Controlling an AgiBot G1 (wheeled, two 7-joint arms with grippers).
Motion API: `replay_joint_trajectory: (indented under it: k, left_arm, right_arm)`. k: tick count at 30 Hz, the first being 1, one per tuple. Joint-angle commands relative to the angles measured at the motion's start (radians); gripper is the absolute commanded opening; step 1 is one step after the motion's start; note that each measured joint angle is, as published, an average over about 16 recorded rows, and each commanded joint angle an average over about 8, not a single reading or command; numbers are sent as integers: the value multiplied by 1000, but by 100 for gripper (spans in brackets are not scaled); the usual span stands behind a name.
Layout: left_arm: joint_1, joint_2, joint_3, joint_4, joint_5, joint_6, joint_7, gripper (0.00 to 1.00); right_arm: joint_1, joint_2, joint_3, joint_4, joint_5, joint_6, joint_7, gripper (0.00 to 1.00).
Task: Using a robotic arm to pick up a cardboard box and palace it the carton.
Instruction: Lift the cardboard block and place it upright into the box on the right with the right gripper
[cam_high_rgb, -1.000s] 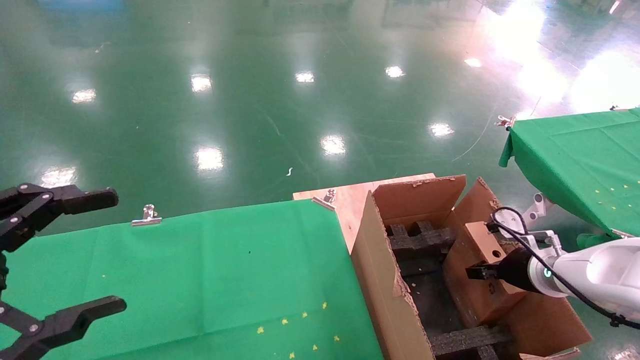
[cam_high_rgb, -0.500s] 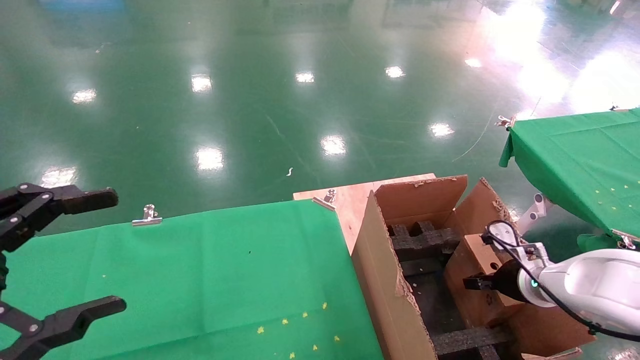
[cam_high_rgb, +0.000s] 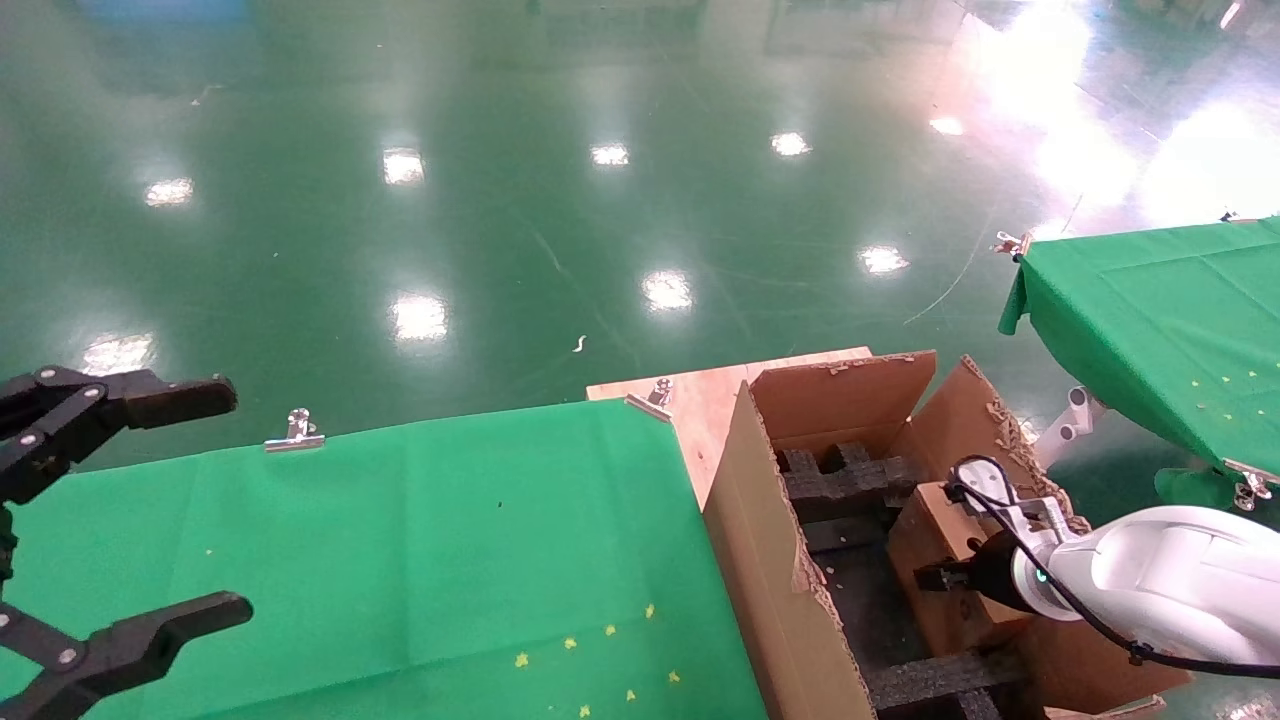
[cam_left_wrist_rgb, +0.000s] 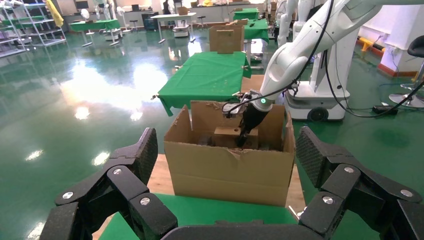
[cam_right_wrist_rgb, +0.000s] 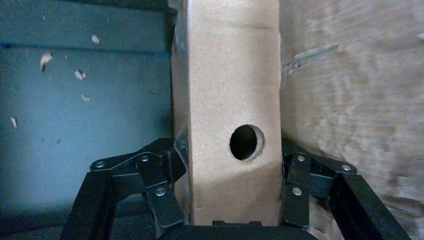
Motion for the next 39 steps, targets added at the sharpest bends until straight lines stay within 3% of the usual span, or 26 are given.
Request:
replay_joint_trajectory:
  k: [1,5,29,39]
  left_arm:
    - [0,0,0,0,0,0,0,100]
    - [0,0,0,0,0,0,0,100]
    - [0,0,0,0,0,0,0,100]
    - [0,0,0,0,0,0,0,100]
  right_arm:
    - [-5,-7,-4,-12,13,7,-13,50]
    - [-8,-11,-7,-19,20,18,-26,100]
    - [22,12,0,13,2,25,-39,100]
    - [98,50,32,86,-37,56,-63,100]
